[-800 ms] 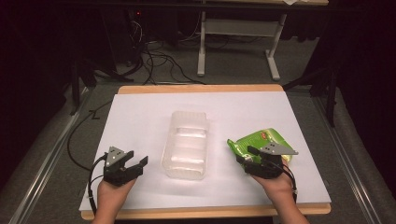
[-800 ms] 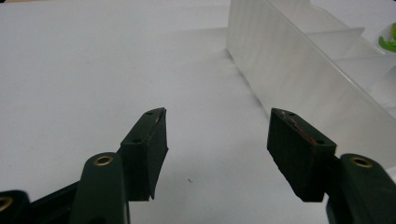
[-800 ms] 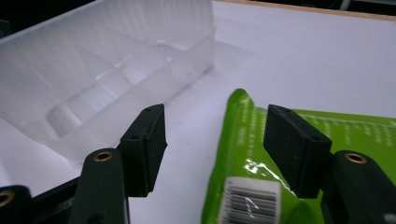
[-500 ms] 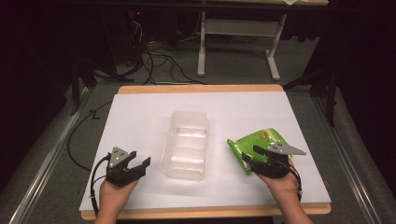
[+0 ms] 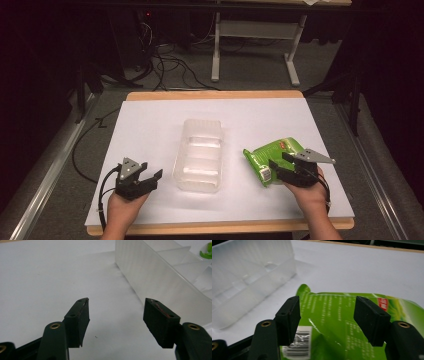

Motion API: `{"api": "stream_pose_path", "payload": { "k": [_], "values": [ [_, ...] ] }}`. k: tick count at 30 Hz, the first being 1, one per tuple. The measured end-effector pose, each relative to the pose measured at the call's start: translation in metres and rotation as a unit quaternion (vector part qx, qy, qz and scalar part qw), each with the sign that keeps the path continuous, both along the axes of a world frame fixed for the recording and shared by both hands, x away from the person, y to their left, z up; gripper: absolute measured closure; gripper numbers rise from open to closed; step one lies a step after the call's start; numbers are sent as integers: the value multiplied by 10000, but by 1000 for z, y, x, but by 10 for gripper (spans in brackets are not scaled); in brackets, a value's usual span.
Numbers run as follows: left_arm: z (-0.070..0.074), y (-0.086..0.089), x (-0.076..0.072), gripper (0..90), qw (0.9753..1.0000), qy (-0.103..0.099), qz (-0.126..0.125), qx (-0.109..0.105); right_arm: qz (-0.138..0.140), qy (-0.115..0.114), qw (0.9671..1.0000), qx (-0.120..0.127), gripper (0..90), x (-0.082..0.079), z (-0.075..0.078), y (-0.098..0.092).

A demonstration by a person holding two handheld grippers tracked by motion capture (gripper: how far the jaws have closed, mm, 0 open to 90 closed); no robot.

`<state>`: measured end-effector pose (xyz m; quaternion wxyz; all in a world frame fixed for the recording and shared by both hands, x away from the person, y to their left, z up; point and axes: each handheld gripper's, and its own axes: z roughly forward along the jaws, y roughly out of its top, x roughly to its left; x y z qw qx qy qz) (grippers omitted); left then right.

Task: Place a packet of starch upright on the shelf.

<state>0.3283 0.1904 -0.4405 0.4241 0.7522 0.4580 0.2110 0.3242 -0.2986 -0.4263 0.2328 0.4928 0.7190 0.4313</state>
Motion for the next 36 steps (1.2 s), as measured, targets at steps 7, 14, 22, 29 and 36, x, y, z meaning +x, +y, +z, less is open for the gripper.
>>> {"api": "stream_pose_path", "payload": {
  "k": [7, 14, 22, 29, 36],
  "values": [
    [-1, -1, 0, 381, 10000, 27, -66, 62, -466, 183, 9987, 13, 360, 6, -6, -31],
    [-2, -4, 0, 382, 9998, 51, -152, 137, -916, 378, 9951, 18, 330, 11, -12, -62],
    [-2, -5, 0, 382, 9997, 49, -177, 168, -1340, 714, 9882, 200, 273, 13, -23, -87],
    [-3, -6, 0, 381, 9995, 73, -202, 212, -1444, 1216, 9802, 602, 241, 20, -40, -97],
    [-4, -7, 1, 378, 9994, 84, -213, 248, -1253, 1393, 9767, 1047, 292, 21, -46, -101]
  ]
}}
